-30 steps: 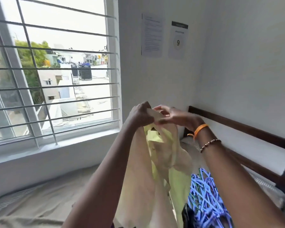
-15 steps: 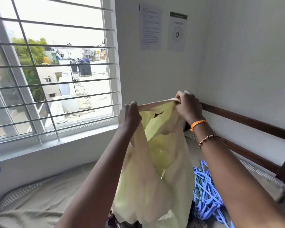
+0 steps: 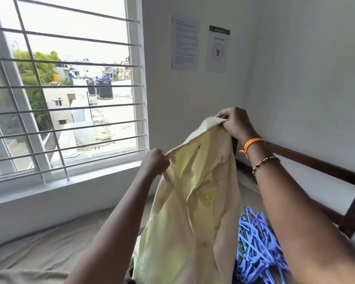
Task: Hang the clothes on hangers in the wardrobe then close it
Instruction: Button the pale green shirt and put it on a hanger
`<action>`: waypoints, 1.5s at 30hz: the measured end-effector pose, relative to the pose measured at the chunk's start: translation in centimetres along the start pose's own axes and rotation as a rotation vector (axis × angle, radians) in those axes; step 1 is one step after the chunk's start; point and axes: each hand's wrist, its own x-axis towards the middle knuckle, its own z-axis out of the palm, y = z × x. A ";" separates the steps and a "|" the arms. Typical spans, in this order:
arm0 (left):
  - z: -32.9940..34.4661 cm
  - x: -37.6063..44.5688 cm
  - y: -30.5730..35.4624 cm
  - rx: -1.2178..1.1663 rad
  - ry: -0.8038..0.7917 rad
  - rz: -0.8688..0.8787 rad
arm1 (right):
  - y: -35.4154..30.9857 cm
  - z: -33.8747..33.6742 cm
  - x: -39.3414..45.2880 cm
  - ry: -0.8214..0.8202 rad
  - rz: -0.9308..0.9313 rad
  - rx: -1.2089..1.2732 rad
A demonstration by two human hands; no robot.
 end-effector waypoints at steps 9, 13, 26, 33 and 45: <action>-1.2 0.3 2.9 -0.598 0.071 -0.148 | 3.1 3.4 -3.5 -0.208 0.597 0.154; -4.9 -0.4 7.2 -0.815 0.103 0.028 | -1.4 -1.0 -1.9 -0.053 0.578 0.881; -14.9 1.8 12.5 -0.556 0.485 0.342 | -9.2 -9.0 4.5 0.383 -0.063 0.285; -13.8 0.0 12.4 -0.762 0.456 0.407 | -10.1 -6.3 2.9 0.451 -0.058 0.285; -15.7 -6.3 12.7 -0.663 0.651 0.632 | -13.6 -6.1 -2.6 0.781 -0.222 0.440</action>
